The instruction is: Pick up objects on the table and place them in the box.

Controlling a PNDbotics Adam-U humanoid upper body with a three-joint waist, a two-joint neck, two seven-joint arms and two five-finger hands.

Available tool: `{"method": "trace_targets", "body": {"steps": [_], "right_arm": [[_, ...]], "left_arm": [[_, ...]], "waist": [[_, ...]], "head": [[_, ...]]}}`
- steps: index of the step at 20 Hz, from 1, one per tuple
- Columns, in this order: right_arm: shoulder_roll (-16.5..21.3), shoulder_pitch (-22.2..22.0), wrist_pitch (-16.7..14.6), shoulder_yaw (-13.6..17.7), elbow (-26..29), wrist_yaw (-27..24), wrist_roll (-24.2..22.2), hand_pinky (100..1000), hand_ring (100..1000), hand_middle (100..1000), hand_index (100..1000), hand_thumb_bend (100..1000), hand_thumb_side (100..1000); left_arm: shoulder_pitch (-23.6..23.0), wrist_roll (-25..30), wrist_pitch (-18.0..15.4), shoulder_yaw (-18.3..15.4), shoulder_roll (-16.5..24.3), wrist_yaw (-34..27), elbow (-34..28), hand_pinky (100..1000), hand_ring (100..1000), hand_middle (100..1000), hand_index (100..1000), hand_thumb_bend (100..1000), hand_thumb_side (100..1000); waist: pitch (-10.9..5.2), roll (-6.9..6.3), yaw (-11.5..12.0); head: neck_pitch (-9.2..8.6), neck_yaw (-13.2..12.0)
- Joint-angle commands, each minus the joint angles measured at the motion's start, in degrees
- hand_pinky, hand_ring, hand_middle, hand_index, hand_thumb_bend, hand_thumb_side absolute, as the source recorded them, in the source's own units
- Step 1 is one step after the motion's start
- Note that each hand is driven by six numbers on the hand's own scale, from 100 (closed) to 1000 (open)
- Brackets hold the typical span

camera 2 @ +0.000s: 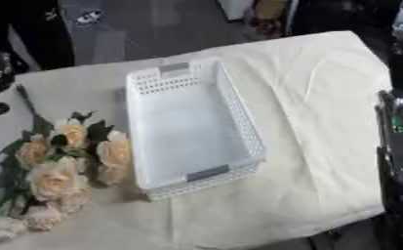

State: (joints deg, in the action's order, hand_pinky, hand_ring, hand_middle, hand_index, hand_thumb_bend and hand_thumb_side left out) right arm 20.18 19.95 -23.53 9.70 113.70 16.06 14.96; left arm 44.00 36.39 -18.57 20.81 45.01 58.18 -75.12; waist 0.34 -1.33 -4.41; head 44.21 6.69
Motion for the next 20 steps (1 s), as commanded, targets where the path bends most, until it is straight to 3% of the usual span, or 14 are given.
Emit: {"method": "trace_targets", "body": {"steps": [1, 2, 3, 4, 6, 7, 8, 10, 20], "right_arm": [[1.4, 0.4, 0.1, 0.3, 0.9, 0.2, 0.0, 625, 786, 751, 877, 100, 658], [1.4, 0.4, 0.1, 0.3, 0.9, 0.2, 0.0, 625, 786, 751, 877, 100, 659], [1.4, 0.4, 0.2, 0.3, 0.9, 0.2, 0.0, 625, 786, 751, 877, 100, 659], [1.4, 0.4, 0.2, 0.3, 0.9, 0.3, 0.0, 625, 786, 751, 877, 100, 659], [1.5, 0.4, 0.2, 0.3, 0.9, 0.2, 0.0, 625, 786, 751, 877, 100, 659], [1.5, 0.4, 0.2, 0.3, 0.9, 0.2, 0.0, 624, 786, 750, 877, 100, 661], [1.5, 0.3, 0.2, 0.3, 0.9, 0.3, -0.1, 624, 786, 750, 877, 100, 661], [1.6, 0.2, 0.3, 0.2, 0.9, 0.3, -0.1, 624, 786, 750, 877, 100, 661], [1.5, 0.2, 0.3, 0.2, 0.9, 0.4, -0.1, 623, 785, 749, 876, 100, 663]], "left_arm": [[1.3, -0.3, -0.4, -0.8, 2.1, -0.2, -1.8, 100, 100, 100, 100, 250, 100], [1.2, -0.2, -1.6, -0.1, 2.6, 1.0, -2.6, 485, 272, 315, 375, 546, 207], [1.1, 0.2, -3.3, 0.3, 3.1, 2.6, -3.4, 603, 486, 514, 525, 810, 408], [0.7, 0.9, -5.9, 0.9, 3.8, 4.8, -4.3, 828, 764, 750, 830, 844, 671], [0.2, 1.3, -9.7, 0.8, 4.6, 8.6, -5.1, 886, 830, 799, 883, 841, 735], [-0.2, 1.2, -11.0, 0.7, 5.0, 10.1, -5.2, 994, 932, 875, 970, 838, 770], [-0.8, 1.1, -12.2, 0.7, 5.7, 11.5, -4.9, 1000, 945, 884, 971, 826, 902], [-2.1, 0.6, -13.7, 0.2, 6.7, 13.4, -4.0, 1000, 950, 885, 967, 853, 938], [-6.1, -2.3, -14.4, -0.4, 6.5, 13.0, 0.0, 970, 917, 847, 924, 856, 928]], "waist": [[-0.81, -0.03, 0.0], [-0.82, -0.1, 0.0], [-0.83, -0.15, 0.0], [-0.85, -0.24, 0.0], [-0.87, -0.32, 0.0], [-0.88, -0.37, 0.0], [-0.9, -0.44, 0.0], [-0.93, -0.51, 0.1], [-0.76, -0.33, 0.0]], "head": [[-0.09, 0.6], [-0.09, 0.6], [-0.09, 0.6], [-0.09, 0.5], [-0.09, 0.5], [-0.09, 0.6], [-0.09, 0.8], [-0.09, 0.9], [-0.09, -0.2]]}}
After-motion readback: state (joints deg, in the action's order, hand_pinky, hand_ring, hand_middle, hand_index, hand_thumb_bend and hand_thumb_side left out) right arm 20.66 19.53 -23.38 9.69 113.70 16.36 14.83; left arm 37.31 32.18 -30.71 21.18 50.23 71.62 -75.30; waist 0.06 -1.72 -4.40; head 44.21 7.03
